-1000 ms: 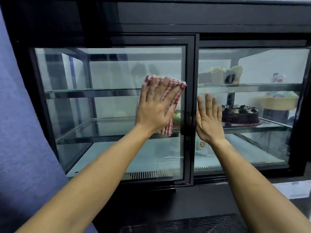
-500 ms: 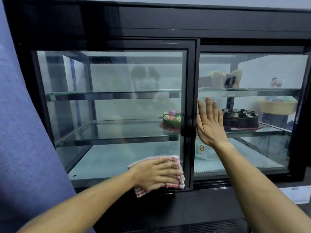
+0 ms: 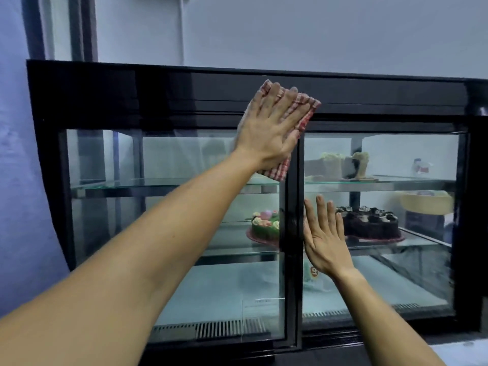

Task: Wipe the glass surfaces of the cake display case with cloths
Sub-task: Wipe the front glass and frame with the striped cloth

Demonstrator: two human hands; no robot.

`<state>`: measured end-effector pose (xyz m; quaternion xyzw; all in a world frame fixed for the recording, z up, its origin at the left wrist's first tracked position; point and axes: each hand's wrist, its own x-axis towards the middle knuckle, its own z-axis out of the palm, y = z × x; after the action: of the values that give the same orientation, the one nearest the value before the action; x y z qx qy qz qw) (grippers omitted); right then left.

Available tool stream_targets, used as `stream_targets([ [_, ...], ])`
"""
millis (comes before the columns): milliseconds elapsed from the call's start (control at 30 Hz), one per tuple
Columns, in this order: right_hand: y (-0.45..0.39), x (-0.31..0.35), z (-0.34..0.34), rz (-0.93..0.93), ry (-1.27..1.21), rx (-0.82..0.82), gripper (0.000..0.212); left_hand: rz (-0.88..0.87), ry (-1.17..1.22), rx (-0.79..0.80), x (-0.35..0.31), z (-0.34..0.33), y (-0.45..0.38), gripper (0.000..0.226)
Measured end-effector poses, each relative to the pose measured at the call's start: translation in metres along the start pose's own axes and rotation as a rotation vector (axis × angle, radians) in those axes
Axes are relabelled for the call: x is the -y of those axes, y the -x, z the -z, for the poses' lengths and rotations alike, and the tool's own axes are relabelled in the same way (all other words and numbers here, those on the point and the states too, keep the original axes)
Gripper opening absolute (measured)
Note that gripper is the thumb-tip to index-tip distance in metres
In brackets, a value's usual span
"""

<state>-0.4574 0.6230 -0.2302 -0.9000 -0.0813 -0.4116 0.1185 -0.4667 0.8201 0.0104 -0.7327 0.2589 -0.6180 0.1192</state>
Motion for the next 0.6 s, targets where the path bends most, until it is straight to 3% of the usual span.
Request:
stream_targets([
  [133, -0.001, -0.001, -0.002, -0.006, -0.005, 0.008, 0.060, -0.176, -0.002, 0.022, -0.033, -0.018, 0.011, 0.058],
  [300, 0.000, 0.001, -0.003, -0.007, -0.024, -0.010, 0.061, -0.312, 0.064, -0.101, -0.012, -0.024, 0.040, 0.051],
  [600, 0.003, 0.010, 0.001, -0.053, -0.106, -0.070, 0.057, 0.085, 0.039, -0.077, 0.038, -0.008, 0.112, 0.058],
])
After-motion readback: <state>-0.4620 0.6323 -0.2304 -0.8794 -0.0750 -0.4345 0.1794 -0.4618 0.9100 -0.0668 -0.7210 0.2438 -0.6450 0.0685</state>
